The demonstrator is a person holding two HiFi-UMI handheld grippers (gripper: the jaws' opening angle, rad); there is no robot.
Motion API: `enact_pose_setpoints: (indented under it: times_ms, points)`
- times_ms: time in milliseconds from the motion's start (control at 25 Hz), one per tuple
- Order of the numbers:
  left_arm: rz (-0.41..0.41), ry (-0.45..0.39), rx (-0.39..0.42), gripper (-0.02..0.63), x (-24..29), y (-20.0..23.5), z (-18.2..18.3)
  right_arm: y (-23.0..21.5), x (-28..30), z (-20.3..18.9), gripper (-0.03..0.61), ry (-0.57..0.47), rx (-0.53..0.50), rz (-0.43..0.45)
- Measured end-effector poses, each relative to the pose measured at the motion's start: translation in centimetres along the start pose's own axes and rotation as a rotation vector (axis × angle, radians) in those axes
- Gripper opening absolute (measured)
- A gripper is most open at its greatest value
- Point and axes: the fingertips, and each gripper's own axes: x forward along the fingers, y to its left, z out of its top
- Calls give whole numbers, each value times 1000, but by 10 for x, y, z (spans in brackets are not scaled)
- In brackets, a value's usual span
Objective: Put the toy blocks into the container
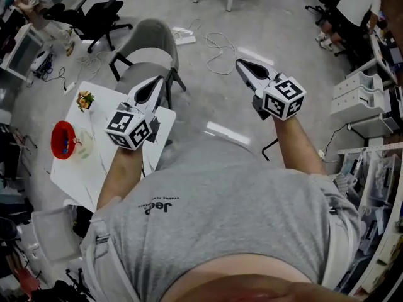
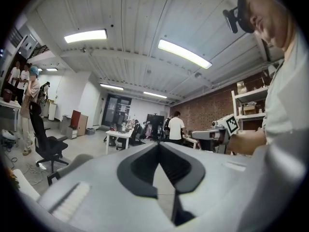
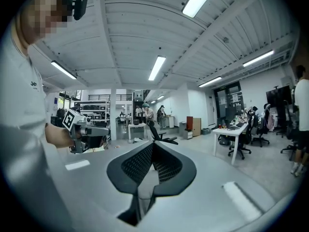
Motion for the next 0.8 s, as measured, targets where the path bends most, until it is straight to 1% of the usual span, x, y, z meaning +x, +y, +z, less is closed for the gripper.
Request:
enact_pose_setpoints:
  times_ms: [240,800]
  points:
    - [11,-2,-2,58,-3,5,2,5,11,-1,3,9,-4,30]
    - [22,-1,-2,58,-13,16,5,16,31,1,2,27,-17,68]
